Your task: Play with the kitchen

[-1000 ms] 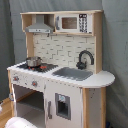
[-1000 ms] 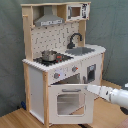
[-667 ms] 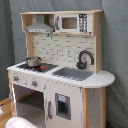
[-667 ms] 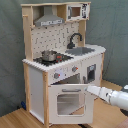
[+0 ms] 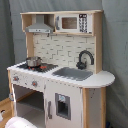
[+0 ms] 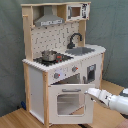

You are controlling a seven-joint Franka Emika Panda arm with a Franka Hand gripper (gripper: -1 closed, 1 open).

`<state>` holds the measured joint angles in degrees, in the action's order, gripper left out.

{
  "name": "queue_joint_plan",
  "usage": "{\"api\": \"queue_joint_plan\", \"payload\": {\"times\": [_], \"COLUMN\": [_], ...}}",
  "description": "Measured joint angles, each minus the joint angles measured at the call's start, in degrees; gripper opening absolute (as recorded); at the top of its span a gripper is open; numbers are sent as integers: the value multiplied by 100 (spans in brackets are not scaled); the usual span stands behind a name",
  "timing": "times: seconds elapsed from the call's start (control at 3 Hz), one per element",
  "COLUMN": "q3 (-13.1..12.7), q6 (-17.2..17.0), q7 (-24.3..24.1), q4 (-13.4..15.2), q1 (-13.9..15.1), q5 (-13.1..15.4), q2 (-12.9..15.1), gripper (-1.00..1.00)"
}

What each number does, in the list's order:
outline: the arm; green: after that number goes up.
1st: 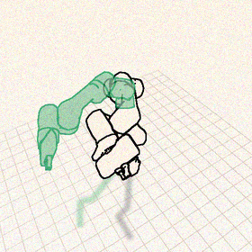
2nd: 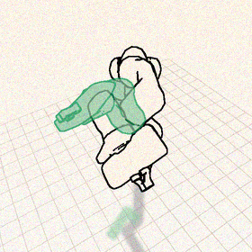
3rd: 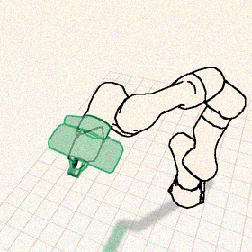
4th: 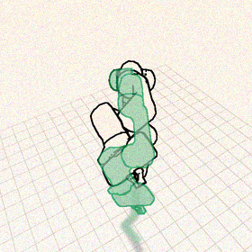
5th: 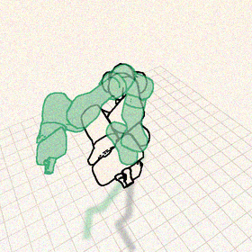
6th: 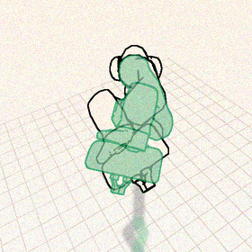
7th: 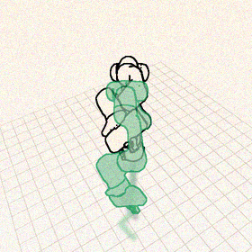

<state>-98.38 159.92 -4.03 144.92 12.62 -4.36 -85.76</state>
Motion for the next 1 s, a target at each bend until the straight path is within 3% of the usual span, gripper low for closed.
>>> {"api": "queue_joint_plan", "payload": {"times": [1.0], "q3": [-75], "q6": [27], "q7": [-1768], "q4": [5], "q1": [253], "q5": [0], "q2": [0], "gripper": [100]}}
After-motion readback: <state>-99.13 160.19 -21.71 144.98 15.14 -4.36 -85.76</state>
